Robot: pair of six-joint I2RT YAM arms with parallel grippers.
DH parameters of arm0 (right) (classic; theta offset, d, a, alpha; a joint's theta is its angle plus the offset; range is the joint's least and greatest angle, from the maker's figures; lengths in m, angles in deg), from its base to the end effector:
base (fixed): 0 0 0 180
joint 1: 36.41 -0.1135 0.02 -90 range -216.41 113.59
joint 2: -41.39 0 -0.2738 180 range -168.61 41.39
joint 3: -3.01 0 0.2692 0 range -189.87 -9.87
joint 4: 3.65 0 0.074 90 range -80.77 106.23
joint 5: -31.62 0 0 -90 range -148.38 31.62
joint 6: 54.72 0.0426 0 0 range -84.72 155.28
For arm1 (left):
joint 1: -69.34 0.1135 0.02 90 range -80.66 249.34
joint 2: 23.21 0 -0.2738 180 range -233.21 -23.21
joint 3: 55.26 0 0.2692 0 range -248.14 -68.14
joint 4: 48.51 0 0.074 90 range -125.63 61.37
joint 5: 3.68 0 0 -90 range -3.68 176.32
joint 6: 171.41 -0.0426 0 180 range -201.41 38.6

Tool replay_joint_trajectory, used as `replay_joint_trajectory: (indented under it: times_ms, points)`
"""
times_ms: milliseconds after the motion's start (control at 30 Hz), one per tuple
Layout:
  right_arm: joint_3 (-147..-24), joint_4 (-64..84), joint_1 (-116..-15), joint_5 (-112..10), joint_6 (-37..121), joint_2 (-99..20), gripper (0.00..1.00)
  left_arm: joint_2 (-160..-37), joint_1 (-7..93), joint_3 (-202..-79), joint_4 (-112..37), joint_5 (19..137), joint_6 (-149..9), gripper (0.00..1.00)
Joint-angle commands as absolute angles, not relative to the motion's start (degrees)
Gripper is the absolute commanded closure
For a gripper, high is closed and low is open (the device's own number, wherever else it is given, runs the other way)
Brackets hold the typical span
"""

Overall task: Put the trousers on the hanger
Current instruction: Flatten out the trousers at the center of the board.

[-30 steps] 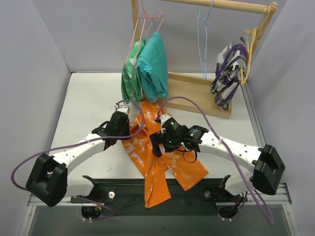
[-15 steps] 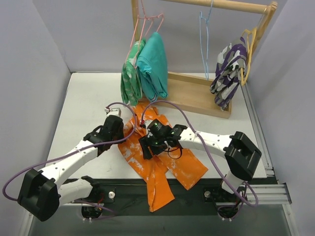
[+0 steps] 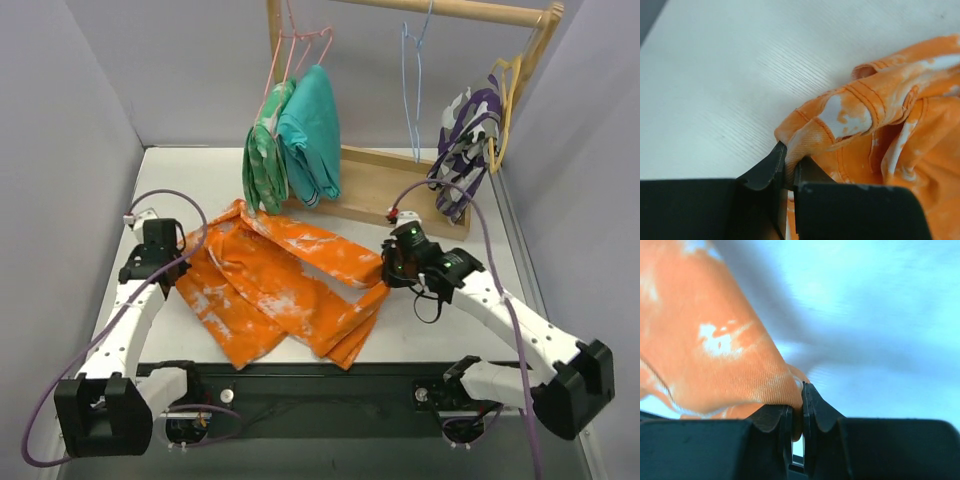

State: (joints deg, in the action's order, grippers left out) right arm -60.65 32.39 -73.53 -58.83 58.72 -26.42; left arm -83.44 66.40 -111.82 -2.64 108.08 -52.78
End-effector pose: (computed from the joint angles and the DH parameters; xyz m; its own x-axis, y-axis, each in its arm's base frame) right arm 0.2188 0.1652 0.2723 -0.7103 -0.0387 -0.7029 -0.3446 0.8898 0.2992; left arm 0.2269 0.0042 0.2475 -0.5747 -0.4161 -0.7047 -0.5332 0.8436 -0.0634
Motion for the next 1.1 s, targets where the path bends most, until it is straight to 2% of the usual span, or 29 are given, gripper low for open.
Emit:
replay_joint_trajectory:
  times_ms: [0, 167, 300, 467, 533, 600, 633, 767, 967, 1067]
  points:
    - [-60.7, 44.6, -65.2, -70.6, 55.1, -19.8, 1.00, -85.8, 74.7, -117.6, -5.0, 110.2, -60.0, 1.00]
    - [-64.8, 46.3, -53.7, -75.6, 49.9, -21.0, 1.00, -95.0, 78.6, -123.9, -6.2, 110.3, -66.2, 1.00]
    - [-70.2, 46.6, -46.3, -80.2, 48.7, -25.8, 1.00, -103.6, 80.1, -133.9, -4.9, 110.4, -69.9, 1.00]
    - [-77.6, 46.6, -42.7, -81.5, 47.7, -31.7, 0.97, -114.7, 80.2, -144.2, -3.0, 107.3, -74.1, 1.00]
    - [-79.3, 46.8, -41.8, -81.4, 47.1, -34.0, 0.66, -118.1, 80.1, -148.0, -2.1, 104.8, -74.4, 1.00]
    - [-81.1, 47.5, -41.2, -80.5, 47.6, -34.7, 0.18, -119.9, 80.1, -149.6, -1.4, 102.5, -74.8, 1.00]
    - [-81.2, 48.3, -41.1, -78.2, 48.0, -34.5, 0.14, -120.8, 79.8, -149.9, -1.4, 101.3, -74.9, 1.00]
    - [-76.2, 49.1, -40.9, -70.1, 52.1, -30.5, 0.10, -121.8, 78.5, -147.9, -2.5, 97.8, -76.0, 1.00]
    - [-58.8, 47.0, -41.2, -54.5, 59.3, -24.1, 0.14, -120.8, 77.7, -142.1, -4.9, 96.9, -76.0, 1.00]
    - [-54.1, 45.3, -41.2, -51.7, 59.4, -22.9, 0.15, -120.2, 77.8, -140.4, -5.1, 96.9, -76.0, 1.00]
